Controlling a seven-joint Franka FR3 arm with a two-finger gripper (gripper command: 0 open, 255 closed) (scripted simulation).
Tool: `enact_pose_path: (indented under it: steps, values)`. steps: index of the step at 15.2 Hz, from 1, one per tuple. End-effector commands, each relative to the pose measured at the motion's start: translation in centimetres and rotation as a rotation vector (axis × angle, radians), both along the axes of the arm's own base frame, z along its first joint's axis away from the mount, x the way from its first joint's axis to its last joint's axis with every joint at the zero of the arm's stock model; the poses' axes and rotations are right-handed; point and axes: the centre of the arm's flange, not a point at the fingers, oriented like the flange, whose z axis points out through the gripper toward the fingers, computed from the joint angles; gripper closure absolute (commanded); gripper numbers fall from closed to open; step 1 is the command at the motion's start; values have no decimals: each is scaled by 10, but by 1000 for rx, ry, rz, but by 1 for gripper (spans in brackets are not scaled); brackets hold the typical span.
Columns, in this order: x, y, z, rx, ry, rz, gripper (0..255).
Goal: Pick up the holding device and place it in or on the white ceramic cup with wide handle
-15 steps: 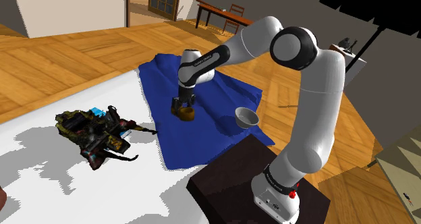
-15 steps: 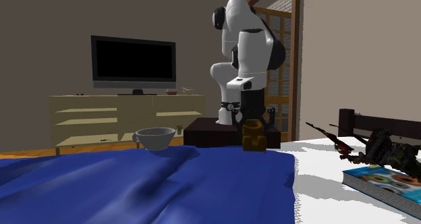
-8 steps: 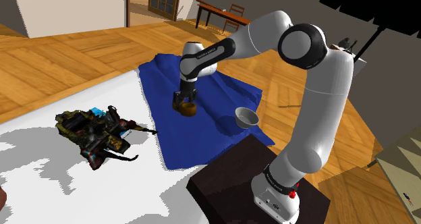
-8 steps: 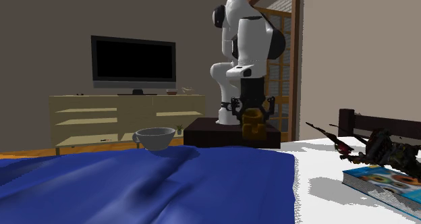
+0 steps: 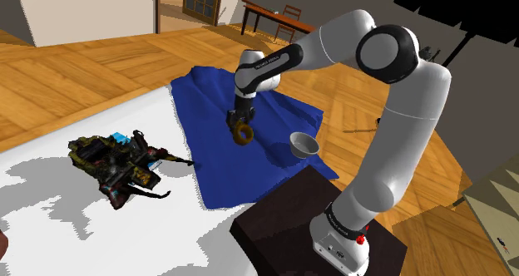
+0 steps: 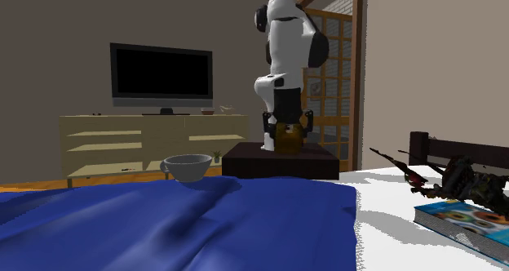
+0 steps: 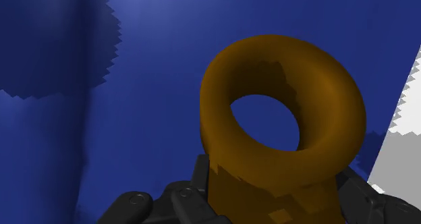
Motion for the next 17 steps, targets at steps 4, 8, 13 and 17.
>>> enact_pose_path:
  steps: [4, 8, 13, 17]
  values:
    - [-25, -61, 1, 0, 0, 1, 255]
    - [-46, -110, 0, 0, 0, 1, 255]
    - [-73, -170, 0, 0, 0, 1, 255]
    - [-94, -219, 0, 0, 0, 1, 255]
